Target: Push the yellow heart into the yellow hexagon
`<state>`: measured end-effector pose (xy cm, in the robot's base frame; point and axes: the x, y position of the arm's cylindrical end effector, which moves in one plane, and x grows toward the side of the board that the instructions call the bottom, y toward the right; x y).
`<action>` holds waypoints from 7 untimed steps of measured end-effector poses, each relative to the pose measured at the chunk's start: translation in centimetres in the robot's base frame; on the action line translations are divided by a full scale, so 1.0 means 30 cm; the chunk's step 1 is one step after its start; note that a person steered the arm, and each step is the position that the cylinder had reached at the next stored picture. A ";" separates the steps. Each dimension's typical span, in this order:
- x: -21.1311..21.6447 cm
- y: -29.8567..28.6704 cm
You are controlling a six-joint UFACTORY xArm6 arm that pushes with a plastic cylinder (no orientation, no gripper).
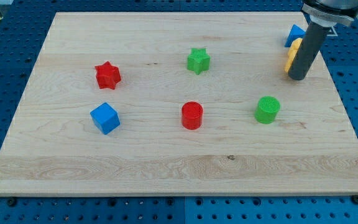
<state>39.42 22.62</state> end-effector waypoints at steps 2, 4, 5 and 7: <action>-0.014 0.000; -0.061 -0.031; -0.063 -0.166; -0.227 -0.468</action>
